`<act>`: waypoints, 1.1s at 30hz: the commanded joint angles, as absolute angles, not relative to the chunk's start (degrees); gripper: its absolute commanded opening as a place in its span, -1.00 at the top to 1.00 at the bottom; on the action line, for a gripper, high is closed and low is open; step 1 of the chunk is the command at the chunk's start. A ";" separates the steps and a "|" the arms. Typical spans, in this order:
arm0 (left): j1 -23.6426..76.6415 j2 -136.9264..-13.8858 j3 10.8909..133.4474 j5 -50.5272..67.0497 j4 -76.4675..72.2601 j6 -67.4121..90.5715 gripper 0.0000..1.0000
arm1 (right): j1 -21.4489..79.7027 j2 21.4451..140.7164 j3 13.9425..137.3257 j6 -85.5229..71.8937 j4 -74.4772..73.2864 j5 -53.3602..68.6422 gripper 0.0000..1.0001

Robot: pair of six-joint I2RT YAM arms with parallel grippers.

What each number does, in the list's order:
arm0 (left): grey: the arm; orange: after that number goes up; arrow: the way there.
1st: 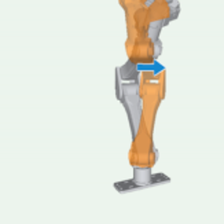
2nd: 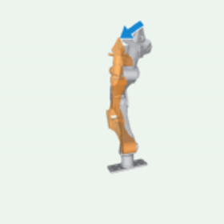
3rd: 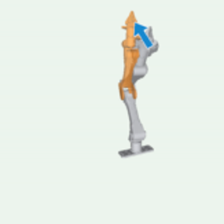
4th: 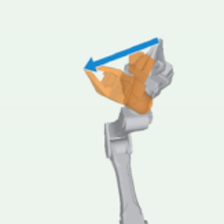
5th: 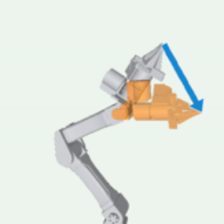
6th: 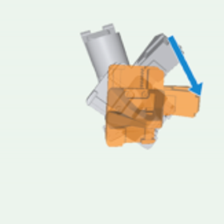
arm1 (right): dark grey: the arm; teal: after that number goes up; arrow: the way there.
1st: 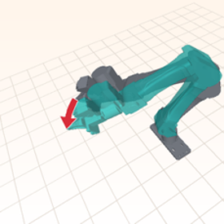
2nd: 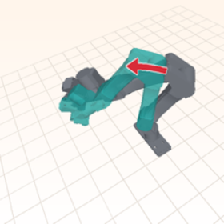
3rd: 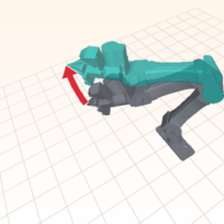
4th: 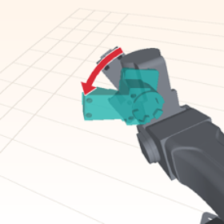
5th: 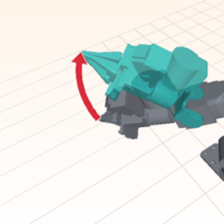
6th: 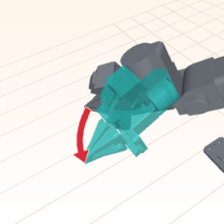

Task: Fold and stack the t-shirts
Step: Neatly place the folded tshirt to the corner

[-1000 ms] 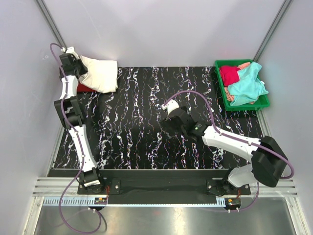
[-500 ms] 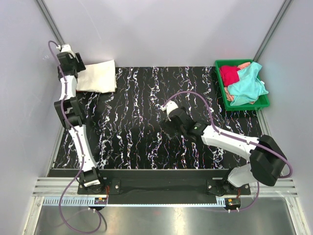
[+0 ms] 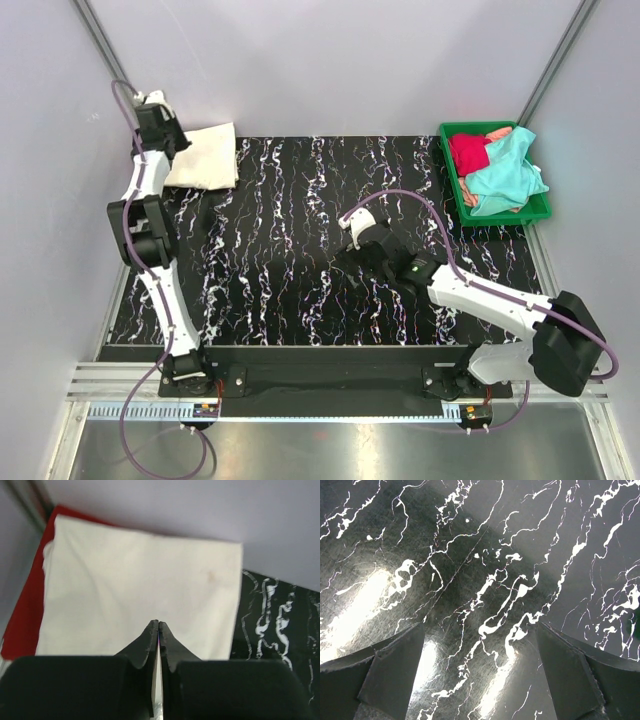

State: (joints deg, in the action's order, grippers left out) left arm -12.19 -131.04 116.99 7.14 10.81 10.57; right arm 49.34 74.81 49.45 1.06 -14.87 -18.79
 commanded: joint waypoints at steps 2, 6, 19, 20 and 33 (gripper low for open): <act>-14.94 -129.72 113.47 8.35 15.46 15.20 0.86 | 48.69 72.60 48.87 0.97 -13.80 -19.07 -0.99; -16.43 -133.85 117.76 5.28 23.89 15.82 0.99 | 48.69 72.51 48.69 0.62 -13.89 -18.98 -0.99; -20.74 -143.62 132.64 -1.58 40.01 17.76 0.94 | 48.69 71.90 49.57 0.35 -14.41 -19.07 -0.99; -20.83 -141.70 129.58 -2.63 38.60 16.97 0.92 | 48.60 71.81 49.66 0.35 -14.41 -19.07 -0.99; -17.85 -128.25 117.88 2.43 29.46 17.92 0.73 | 48.69 68.73 49.83 -1.49 -16.17 -18.37 -0.99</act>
